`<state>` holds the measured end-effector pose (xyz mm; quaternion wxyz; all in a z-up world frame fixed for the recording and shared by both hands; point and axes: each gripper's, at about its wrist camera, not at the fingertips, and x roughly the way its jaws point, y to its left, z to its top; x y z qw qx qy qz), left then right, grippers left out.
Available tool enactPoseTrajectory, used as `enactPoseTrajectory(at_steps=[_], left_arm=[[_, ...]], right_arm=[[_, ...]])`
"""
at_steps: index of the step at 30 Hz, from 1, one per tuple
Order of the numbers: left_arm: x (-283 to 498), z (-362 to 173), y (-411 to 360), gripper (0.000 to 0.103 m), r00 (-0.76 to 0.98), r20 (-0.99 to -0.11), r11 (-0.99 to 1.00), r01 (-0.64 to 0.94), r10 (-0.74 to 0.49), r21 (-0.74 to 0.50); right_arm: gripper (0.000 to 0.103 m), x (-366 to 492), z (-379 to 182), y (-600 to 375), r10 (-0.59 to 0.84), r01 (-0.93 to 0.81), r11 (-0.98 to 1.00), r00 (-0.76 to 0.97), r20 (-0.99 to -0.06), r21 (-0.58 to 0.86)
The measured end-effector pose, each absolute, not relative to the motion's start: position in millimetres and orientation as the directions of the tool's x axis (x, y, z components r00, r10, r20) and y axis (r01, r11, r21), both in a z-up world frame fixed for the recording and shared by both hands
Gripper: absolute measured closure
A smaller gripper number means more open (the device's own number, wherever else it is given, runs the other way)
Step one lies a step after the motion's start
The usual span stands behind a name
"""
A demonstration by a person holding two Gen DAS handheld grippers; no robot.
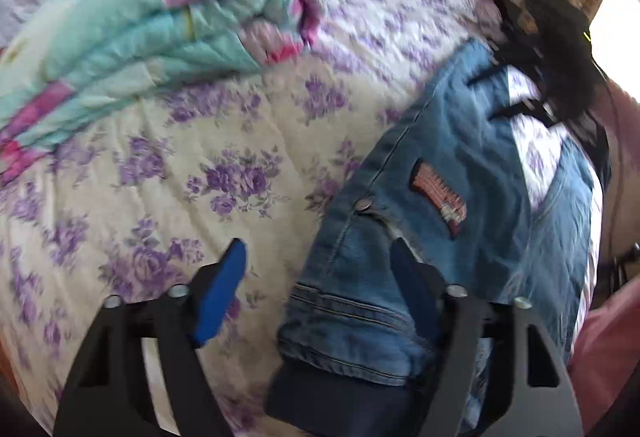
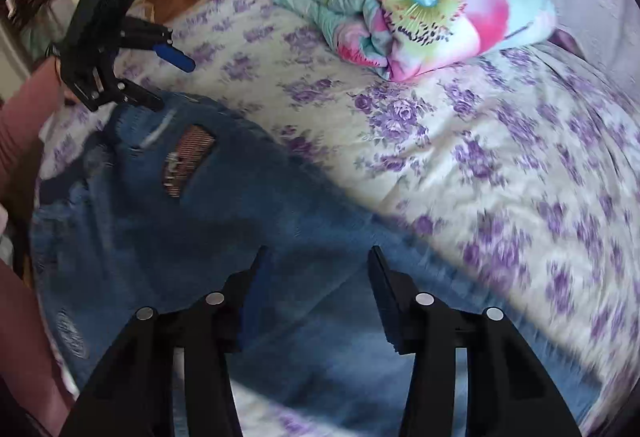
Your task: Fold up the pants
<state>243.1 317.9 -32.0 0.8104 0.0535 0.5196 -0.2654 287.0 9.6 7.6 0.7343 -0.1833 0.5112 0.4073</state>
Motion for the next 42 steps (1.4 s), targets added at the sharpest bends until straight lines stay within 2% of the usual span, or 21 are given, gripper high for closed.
enactPoseTrajectory(at_steps=[4, 7, 9, 11, 13, 14, 15, 16, 17, 18, 23, 30, 35, 42], left_arm=[[254, -44, 313, 0.036, 0.229, -0.893, 0.796, 0.571, -0.387, -0.199], [258, -48, 309, 0.036, 0.134, -0.894, 0.742, 0.616, -0.428, -0.263], [257, -54, 305, 0.035, 0.021, -0.88, 0.682, 0.642, -0.474, -0.352], [255, -62, 297, 0.034, -0.028, -0.887, 0.653, 0.666, -0.461, -0.36], [258, -67, 293, 0.034, -0.039, -0.884, 0.65, 0.662, -0.466, -0.372], [260, -66, 293, 0.037, -0.034, -0.877, 0.652, 0.655, -0.479, -0.382], [262, -64, 296, 0.05, -0.011, -0.876, 0.658, 0.655, -0.482, -0.37], [260, -63, 296, 0.061, 0.007, -0.877, 0.657, 0.665, -0.48, -0.354], [258, -61, 296, 0.065, 0.024, -0.878, 0.656, 0.675, -0.478, -0.338], [254, -58, 296, 0.069, 0.044, -0.878, 0.655, 0.684, -0.476, -0.321], [221, -23, 277, 0.07, 0.225, -0.9, 0.662, 0.744, -0.374, -0.089], [136, 53, 241, 0.075, 0.416, -0.857, 0.563, 0.804, -0.304, 0.191], [64, 51, 223, 0.076, 0.424, -0.851, 0.49, 0.838, -0.31, 0.239], [-21, 0, 208, 0.077, 0.372, -0.865, 0.428, 0.879, -0.335, 0.212]], right_arm=[[0.052, 318, -8, 22, 0.393, -0.841, 0.524, 0.099, -0.914, 0.135], [0.051, 336, -23, 29, 0.389, -0.857, 0.471, -0.01, -0.921, 0.208], [0.042, 339, -38, 36, 0.356, -0.864, 0.417, -0.13, -0.926, 0.281], [0.038, 338, -48, 41, 0.333, -0.875, 0.387, -0.161, -0.929, 0.29], [0.043, 340, -51, 40, 0.349, -0.862, 0.4, -0.171, -0.921, 0.312], [0.058, 339, -50, 39, 0.35, -0.857, 0.413, -0.162, -0.923, 0.307], [0.068, 339, -48, 37, 0.347, -0.855, 0.421, -0.158, -0.924, 0.304], [0.082, 336, -45, 34, 0.34, -0.849, 0.43, -0.162, -0.926, 0.307], [0.09, 331, -40, 29, 0.338, -0.847, 0.443, -0.144, -0.93, 0.293], [0.091, 327, -36, 26, 0.342, -0.849, 0.447, -0.13, -0.931, 0.283], [0.093, 282, 14, 13, 0.364, -0.864, 0.475, 0.019, -0.931, 0.168], [0.093, 183, 88, -8, 0.307, -0.886, 0.464, 0.173, -0.936, -0.011], [0.093, 94, 103, -23, 0.296, -0.902, 0.428, 0.19, -0.936, -0.047], [0.093, 5, 54, -9, 0.318, -0.9, 0.434, 0.193, -0.928, -0.038]])
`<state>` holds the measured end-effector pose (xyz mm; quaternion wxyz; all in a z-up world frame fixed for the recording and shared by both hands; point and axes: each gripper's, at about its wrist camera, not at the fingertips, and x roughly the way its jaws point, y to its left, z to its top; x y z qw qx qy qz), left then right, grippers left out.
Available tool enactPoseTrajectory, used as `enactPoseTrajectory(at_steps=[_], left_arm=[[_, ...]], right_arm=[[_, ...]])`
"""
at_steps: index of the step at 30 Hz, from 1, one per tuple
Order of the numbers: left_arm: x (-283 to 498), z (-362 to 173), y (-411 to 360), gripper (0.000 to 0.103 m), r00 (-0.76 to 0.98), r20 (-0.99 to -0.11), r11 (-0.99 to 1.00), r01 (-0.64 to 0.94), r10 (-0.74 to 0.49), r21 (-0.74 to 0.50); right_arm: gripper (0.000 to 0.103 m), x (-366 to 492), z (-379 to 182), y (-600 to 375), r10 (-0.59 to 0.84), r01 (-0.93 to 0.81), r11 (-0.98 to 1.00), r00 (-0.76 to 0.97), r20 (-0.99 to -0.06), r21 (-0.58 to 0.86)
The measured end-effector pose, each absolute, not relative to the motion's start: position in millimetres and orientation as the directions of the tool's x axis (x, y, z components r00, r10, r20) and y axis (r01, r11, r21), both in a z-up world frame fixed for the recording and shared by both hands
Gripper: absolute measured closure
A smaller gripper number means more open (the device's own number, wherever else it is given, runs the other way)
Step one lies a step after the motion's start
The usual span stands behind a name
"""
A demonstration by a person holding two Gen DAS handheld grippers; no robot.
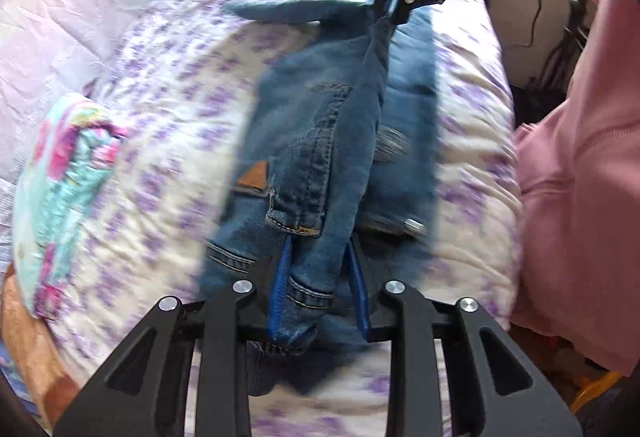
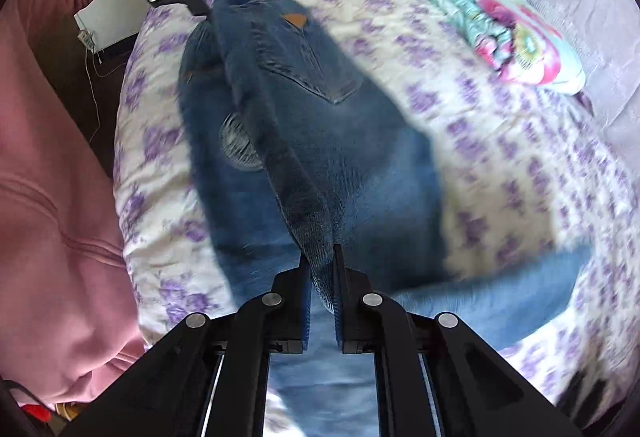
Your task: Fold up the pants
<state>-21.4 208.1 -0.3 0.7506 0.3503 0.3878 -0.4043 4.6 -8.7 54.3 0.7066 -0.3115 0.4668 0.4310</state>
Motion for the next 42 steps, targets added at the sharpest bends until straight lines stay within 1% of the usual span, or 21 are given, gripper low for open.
enactPoseTrajectory(at_steps=[4, 6, 9, 11, 12, 13, 14, 15, 16, 17, 19, 21, 22, 24, 27, 28, 30, 32, 36, 38, 42], left_arm=[[-37, -36, 209, 0.077, 0.375, -0.858, 0.479, 0.859, -0.351, 0.18], [-39, -36, 215, 0.077, 0.4, -0.833, 0.525, 0.836, -0.383, 0.16], [-45, -27, 220, 0.077, 0.424, -0.817, 0.567, 0.81, -0.39, 0.15], [-51, -17, 221, 0.076, 0.451, -0.807, 0.575, 0.799, -0.381, 0.175], [-56, -6, 219, 0.072, 0.473, -0.792, 0.582, 0.791, -0.386, 0.189], [-61, 3, 218, 0.061, 0.49, -0.775, 0.587, 0.786, -0.399, 0.195], [-65, 14, 215, 0.054, 0.512, -0.749, 0.591, 0.781, -0.42, 0.202], [-67, 30, 210, 0.036, 0.548, -0.702, 0.596, 0.773, -0.455, 0.217], [-67, 40, 203, 0.014, 0.584, -0.662, 0.612, 0.756, -0.47, 0.233], [-63, 52, 191, 0.006, 0.637, -0.61, 0.651, 0.718, -0.471, 0.247], [-48, 59, 171, 0.004, 0.66, -0.577, 0.687, 0.693, -0.481, 0.22], [-20, 50, 145, 0.004, 0.616, -0.619, 0.725, 0.68, -0.487, 0.106], [-4, 40, 135, 0.004, 0.585, -0.661, 0.751, 0.659, -0.471, 0.048], [31, 10, 121, 0.005, 0.494, -0.749, 0.811, 0.578, -0.44, -0.095], [56, -31, 121, 0.006, 0.432, -0.772, 0.854, 0.446, -0.466, -0.267], [56, -42, 125, 0.006, 0.432, -0.77, 0.863, 0.407, -0.469, -0.298], [56, -55, 126, 0.005, 0.463, -0.755, 0.872, 0.388, -0.464, -0.298], [49, -56, 124, 0.005, 0.492, -0.741, 0.873, 0.41, -0.456, -0.265], [41, -57, 122, 0.005, 0.527, -0.713, 0.869, 0.43, -0.463, -0.246], [41, -59, 125, 0.005, 0.533, -0.699, 0.863, 0.433, -0.477, -0.258], [39, -56, 127, 0.005, 0.539, -0.686, 0.858, 0.439, -0.488, -0.265]], right_arm=[[0.093, -12, 15, -9, 0.332, -0.871, 0.49, 0.228, -0.915, -0.039], [0.092, -18, 4, -6, 0.328, -0.853, 0.517, 0.271, -0.905, -0.068], [0.086, -23, 8, -9, 0.336, -0.832, 0.548, 0.311, -0.889, -0.084], [0.055, -26, 20, -18, 0.39, -0.838, 0.545, 0.266, -0.882, -0.012], [0.05, -27, 28, -25, 0.432, -0.834, 0.551, 0.255, -0.865, 0.029], [0.045, -25, 39, -33, 0.471, -0.822, 0.566, 0.261, -0.843, 0.062], [0.041, -17, 55, -47, 0.516, -0.788, 0.607, 0.288, -0.807, 0.107], [0.039, -11, 62, -54, 0.532, -0.759, 0.637, 0.31, -0.788, 0.131], [0.035, 0, 72, -63, 0.536, -0.715, 0.683, 0.35, -0.769, 0.15], [0.032, 17, 83, -75, 0.504, -0.637, 0.757, 0.424, -0.753, 0.148], [0.028, 47, 94, -90, 0.421, -0.502, 0.854, 0.519, -0.744, 0.133], [0.027, 83, 96, -103, 0.305, -0.339, 0.933, 0.571, -0.762, 0.119], [0.025, 99, 92, -107, 0.27, -0.273, 0.953, 0.569, -0.777, 0.131], [0.025, 138, 76, -114, 0.216, -0.134, 0.976, 0.53, -0.82, 0.171], [0.025, 175, 51, -113, 0.169, -0.029, 0.984, 0.494, -0.853, 0.178], [0.025, 185, 42, -111, 0.143, -0.005, 0.987, 0.482, -0.864, 0.16], [0.025, 203, 24, -108, 0.117, 0.044, 0.987, 0.45, -0.885, 0.153], [0.033, 225, 6, -102, 0.099, 0.068, 0.988, 0.422, -0.901, 0.141], [0.037, 248, -24, -97, -0.056, 0.154, 0.988, 0.328, -0.943, -0.005], [0.04, 249, -39, -98, -0.094, 0.164, 0.985, 0.277, -0.956, -0.049], [0.042, 244, -43, -97, -0.12, 0.157, 0.984, 0.279, -0.953, -0.078]])
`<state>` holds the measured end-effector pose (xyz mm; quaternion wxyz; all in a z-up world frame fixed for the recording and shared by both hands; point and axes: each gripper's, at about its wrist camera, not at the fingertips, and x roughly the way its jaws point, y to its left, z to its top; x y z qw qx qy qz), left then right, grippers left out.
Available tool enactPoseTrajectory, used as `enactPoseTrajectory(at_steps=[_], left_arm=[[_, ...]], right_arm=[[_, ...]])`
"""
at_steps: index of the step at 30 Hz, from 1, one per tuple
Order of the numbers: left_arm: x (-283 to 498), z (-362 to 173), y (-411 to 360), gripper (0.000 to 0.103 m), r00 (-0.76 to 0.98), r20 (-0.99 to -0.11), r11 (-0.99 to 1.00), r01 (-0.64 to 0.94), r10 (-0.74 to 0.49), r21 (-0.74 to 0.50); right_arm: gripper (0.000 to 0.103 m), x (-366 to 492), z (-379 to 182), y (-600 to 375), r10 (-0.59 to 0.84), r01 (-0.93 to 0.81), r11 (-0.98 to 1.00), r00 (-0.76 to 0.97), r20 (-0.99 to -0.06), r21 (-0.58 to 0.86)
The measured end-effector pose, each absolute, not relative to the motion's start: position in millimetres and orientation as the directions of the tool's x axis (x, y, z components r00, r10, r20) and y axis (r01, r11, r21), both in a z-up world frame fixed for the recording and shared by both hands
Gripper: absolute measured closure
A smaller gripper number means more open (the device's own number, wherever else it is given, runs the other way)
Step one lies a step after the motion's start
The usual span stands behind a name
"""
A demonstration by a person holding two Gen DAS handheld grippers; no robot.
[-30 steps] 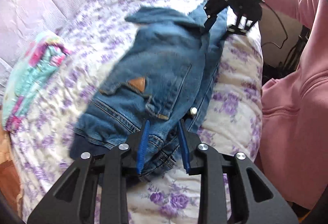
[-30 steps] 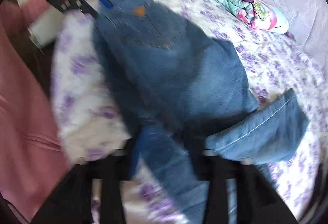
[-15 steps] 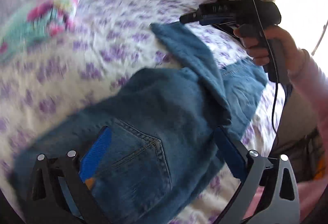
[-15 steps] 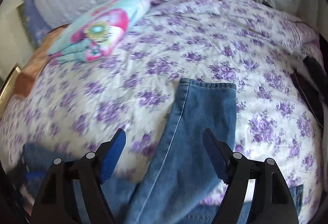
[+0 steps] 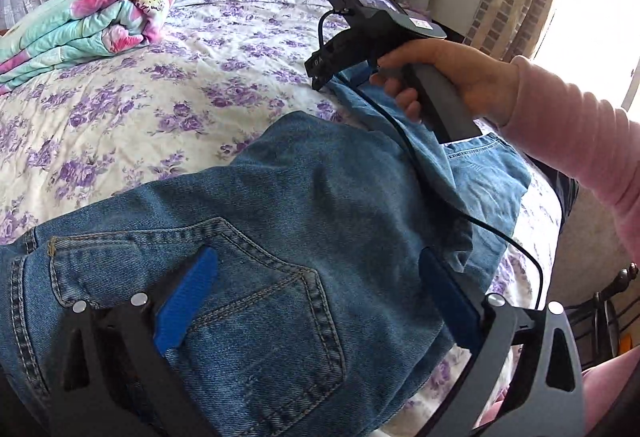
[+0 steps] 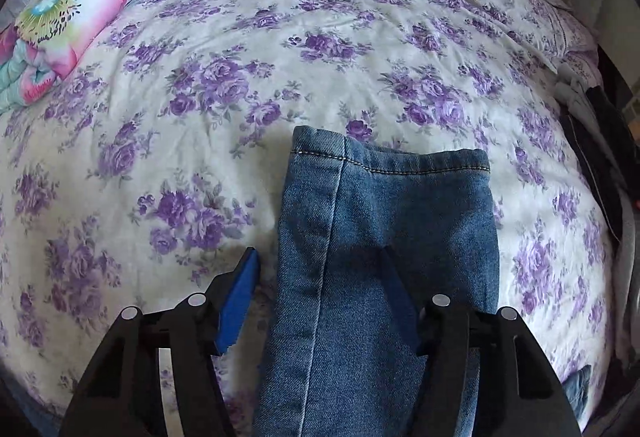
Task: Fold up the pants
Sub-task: 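Grasp a leg hem with the right gripper and lift it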
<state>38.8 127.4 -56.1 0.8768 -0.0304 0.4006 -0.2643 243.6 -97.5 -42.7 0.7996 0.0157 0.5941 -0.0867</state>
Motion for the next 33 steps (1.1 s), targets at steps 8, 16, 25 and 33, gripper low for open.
enactPoseTrajectory(at_steps=[8, 16, 25, 33], left_arm=[[37, -56, 126, 0.005, 0.547, -0.685, 0.861, 0.442, -0.482, -0.252], [37, -56, 128, 0.005, 0.549, -0.676, 0.856, 0.445, -0.492, -0.262], [37, -56, 127, 0.005, 0.55, -0.676, 0.858, 0.442, -0.49, -0.262], [36, -56, 127, 0.004, 0.551, -0.676, 0.858, 0.442, -0.489, -0.261]], right_arm=[[0.075, 244, -39, -103, -0.12, 0.162, 0.984, 0.266, -0.956, -0.078], [0.091, 224, -4, -134, -0.031, 0.22, 0.974, 0.347, -0.937, 0.049], [0.091, 131, 100, -234, 0.148, 0.274, 0.884, 0.604, -0.783, 0.378], [0.091, -1, 105, -315, 0.221, 0.258, 0.769, 0.75, -0.623, 0.584]])
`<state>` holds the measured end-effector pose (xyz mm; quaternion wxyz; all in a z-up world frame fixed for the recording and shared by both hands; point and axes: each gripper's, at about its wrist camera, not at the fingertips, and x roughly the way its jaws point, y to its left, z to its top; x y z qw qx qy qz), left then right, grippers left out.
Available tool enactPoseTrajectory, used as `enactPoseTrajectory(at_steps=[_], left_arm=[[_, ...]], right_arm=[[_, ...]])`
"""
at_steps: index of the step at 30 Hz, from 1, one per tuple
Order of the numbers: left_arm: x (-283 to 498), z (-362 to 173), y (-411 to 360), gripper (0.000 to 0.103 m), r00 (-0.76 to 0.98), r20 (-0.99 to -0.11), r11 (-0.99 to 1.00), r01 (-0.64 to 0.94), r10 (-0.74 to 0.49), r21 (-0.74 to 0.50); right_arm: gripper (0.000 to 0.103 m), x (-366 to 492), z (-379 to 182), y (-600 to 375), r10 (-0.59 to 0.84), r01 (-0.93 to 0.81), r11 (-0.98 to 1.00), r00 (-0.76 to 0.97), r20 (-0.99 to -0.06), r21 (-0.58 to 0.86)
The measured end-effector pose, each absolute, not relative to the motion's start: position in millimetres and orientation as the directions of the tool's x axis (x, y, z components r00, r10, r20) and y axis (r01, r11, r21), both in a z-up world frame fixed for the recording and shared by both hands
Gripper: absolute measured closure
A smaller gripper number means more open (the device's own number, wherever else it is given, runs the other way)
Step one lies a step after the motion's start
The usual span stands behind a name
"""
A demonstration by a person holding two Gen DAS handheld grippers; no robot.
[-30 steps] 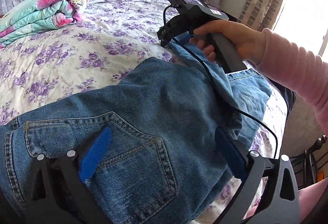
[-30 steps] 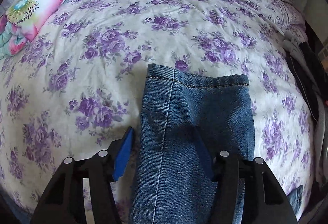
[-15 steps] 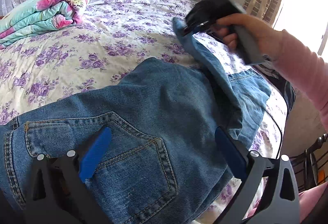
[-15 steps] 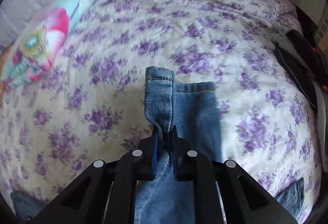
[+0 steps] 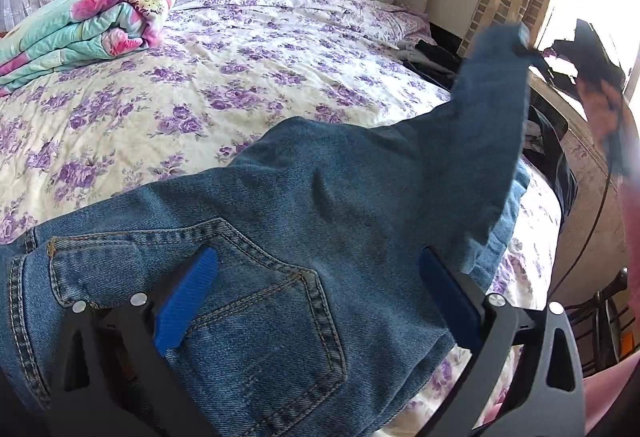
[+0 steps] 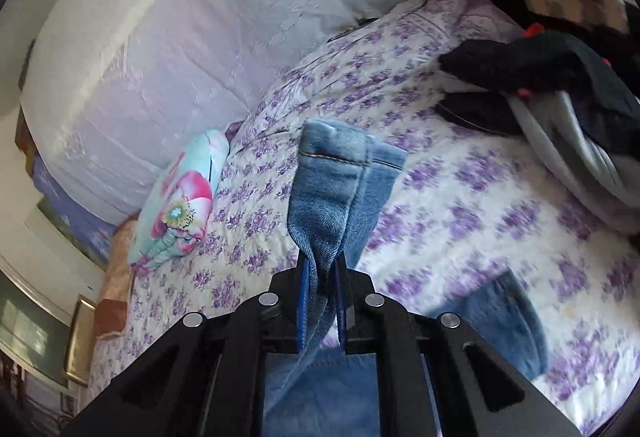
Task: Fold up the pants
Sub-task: 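Grasp a leg hem with the right gripper and lift it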
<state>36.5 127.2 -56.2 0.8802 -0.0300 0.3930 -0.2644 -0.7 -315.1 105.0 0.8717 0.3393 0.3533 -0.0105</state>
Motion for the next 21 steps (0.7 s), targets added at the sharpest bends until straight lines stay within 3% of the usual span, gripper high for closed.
enactPoseTrajectory(at_steps=[5, 9, 13, 16, 17, 19, 21], left_arm=[[36, -56, 125, 0.004, 0.557, -0.677, 0.862, 0.441, -0.481, -0.25], [36, -56, 126, 0.004, 0.559, -0.675, 0.862, 0.441, -0.481, -0.249], [36, -56, 125, 0.004, 0.56, -0.677, 0.863, 0.443, -0.477, -0.242], [34, -56, 126, 0.004, 0.563, -0.673, 0.862, 0.444, -0.48, -0.243], [34, -56, 126, 0.004, 0.564, -0.672, 0.862, 0.444, -0.48, -0.243], [33, -56, 126, 0.004, 0.566, -0.669, 0.862, 0.444, -0.482, -0.245], [33, -56, 127, 0.004, 0.568, -0.665, 0.861, 0.442, -0.485, -0.25]], right_arm=[[0.092, -55, 50, -349, 0.261, 0.271, 0.7, 0.764, -0.59, 0.661], [0.092, -82, -26, -367, 0.318, 0.324, 0.589, 0.749, -0.581, 0.74], [0.091, -97, -83, -377, 0.39, 0.321, 0.467, 0.762, -0.517, 0.824], [0.08, -112, -77, -378, 0.382, 0.308, 0.442, 0.785, -0.488, 0.842], [0.063, -118, -70, -378, 0.359, 0.309, 0.456, 0.794, -0.49, 0.835], [0.048, -132, -56, -374, 0.328, 0.288, 0.464, 0.823, -0.464, 0.838], [0.048, -135, -49, -372, 0.33, 0.284, 0.462, 0.824, -0.46, 0.84]])
